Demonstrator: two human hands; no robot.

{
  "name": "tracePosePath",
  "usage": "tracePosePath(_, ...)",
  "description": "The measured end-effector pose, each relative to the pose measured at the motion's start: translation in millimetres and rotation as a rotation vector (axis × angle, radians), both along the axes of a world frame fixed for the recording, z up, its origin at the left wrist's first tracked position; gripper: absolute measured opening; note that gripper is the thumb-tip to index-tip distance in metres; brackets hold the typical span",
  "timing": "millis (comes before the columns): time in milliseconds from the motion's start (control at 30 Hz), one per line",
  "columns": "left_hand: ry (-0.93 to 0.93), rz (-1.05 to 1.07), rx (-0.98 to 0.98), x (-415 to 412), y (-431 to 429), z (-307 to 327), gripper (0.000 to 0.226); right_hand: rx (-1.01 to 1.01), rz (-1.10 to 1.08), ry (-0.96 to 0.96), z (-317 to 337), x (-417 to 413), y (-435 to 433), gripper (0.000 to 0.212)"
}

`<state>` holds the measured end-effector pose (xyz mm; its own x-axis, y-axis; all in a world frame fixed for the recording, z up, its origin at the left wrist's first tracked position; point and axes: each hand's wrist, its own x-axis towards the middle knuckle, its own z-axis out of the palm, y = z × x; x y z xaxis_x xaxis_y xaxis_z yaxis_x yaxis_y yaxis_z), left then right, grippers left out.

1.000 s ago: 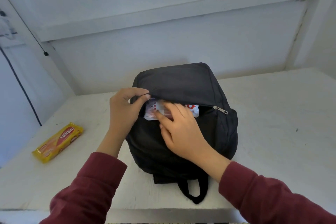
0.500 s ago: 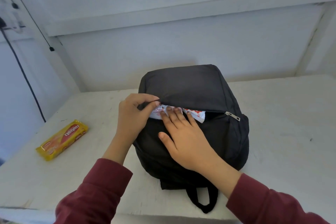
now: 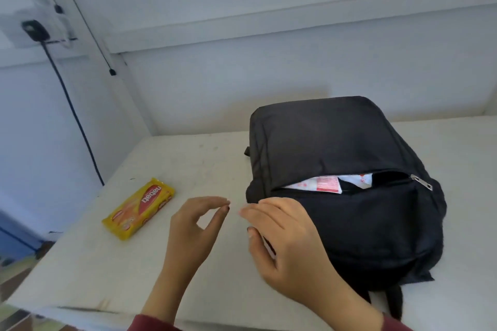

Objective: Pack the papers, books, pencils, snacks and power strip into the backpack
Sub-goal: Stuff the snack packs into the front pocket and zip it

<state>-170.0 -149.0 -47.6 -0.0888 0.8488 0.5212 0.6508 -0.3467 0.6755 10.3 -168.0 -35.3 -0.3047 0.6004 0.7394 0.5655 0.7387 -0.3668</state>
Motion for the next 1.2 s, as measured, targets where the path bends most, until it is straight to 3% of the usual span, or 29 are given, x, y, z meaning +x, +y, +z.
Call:
tracePosePath(67,-0.021,0.114,-0.056,-34,-15,-13,0.022,-0.059,0.044,-0.043,-3,-27,10,0.029)
tracePosePath(267,0.072,0.376,-0.238,-122,-51,-36,0.024,-0.315,0.191,-0.292,-33,-109,55,0.044)
tracePosePath(333,0.136,0.375,-0.312,-141,-57,-48,0.019,-0.363,0.247,-0.388,-46,-134,73,0.049)
tracePosePath(500,0.249,0.253,-0.378,-162,-66,-76,0.079,-0.351,0.251,-0.573,-63,-183,107,0.052)
tracePosePath(633,0.230,0.249,-0.321,-166,-65,-81,0.080,-0.362,0.230,-0.683,-63,-201,122,0.053)
tracePosePath(900,0.222,0.256,-0.280,-169,-64,-84,0.074,-0.219,0.079,-0.565,-60,-195,111,0.042)
tracePosePath(1067,0.223,0.252,-0.279,-168,-65,-83,0.072,-0.470,0.036,-0.624,-58,-195,110,0.065)
tracePosePath(1200,0.224,0.253,-0.263,-168,-66,-83,0.067,-0.562,-0.009,-0.505,-51,-195,107,0.059)
